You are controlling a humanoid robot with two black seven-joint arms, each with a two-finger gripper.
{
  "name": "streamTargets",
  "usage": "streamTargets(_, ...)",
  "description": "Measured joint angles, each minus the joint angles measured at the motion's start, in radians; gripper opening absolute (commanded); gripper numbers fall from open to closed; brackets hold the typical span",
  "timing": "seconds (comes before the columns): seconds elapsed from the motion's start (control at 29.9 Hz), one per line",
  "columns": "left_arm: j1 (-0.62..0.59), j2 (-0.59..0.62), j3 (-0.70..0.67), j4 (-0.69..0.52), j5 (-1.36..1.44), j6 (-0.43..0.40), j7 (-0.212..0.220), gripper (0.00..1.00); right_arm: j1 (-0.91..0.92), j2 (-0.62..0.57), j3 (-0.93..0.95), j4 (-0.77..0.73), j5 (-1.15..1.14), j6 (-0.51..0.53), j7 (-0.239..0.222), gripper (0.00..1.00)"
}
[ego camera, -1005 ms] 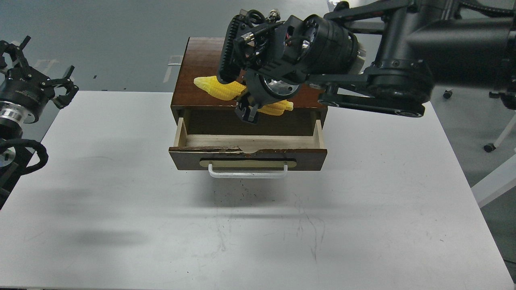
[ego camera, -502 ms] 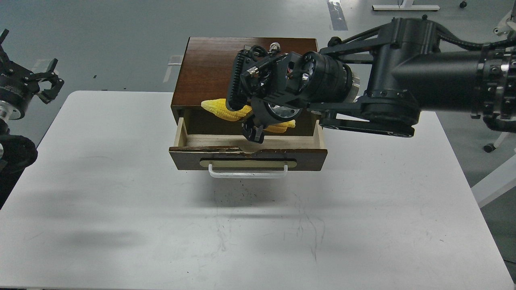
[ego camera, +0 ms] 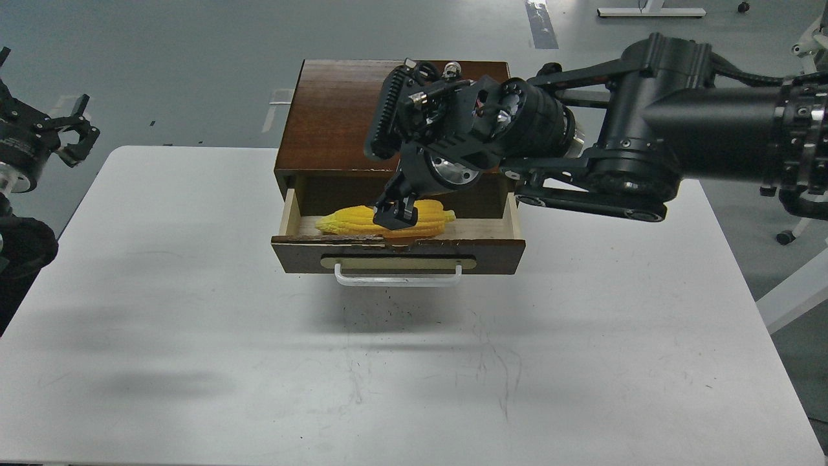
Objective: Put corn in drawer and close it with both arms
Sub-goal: 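Lower the corn into the drawer and open the right hand, then withdraw the right arm up and away from the drawer, then reach the left hand to the front of the open drawer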
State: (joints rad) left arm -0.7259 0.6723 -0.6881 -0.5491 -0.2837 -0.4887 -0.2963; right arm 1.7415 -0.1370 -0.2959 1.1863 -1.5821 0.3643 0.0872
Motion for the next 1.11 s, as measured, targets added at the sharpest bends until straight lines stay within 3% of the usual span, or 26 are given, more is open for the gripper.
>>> streamTargets(0.17, -0.002, 0.012, -0.002, -0.001, 0.035, 0.000, 0.000, 0.96, -0.026, -0.110, 0.102, -0.017, 0.150, 0.000, 0.003, 1.00)
streamTargets(0.27, -0.017, 0.013, -0.005, -0.001, 0.070, 0.000, 0.000, 0.90, -0.062, -0.192, 0.192, -0.010, 0.294, 0.011, 0.004, 1.00)
streamTargets(0.64, -0.196, -0.005, 0.007, -0.002, 0.219, 0.000, 0.001, 0.86, -0.137, -0.495, 0.373, -0.040, 0.965, 0.032, 0.005, 1.00)
streamTargets(0.8, -0.258, -0.058, 0.006, -0.016, 0.391, 0.000, -0.004, 0.82, -0.247, -0.590, 0.456, -0.137, 1.234, 0.032, 0.008, 1.00)
streamTargets(1.11, -0.283, -0.044, 0.002, -0.335, 0.729, -0.001, -0.006, 0.71, -0.437, -0.639, 0.549, -0.377, 1.633, 0.119, 0.008, 1.00)
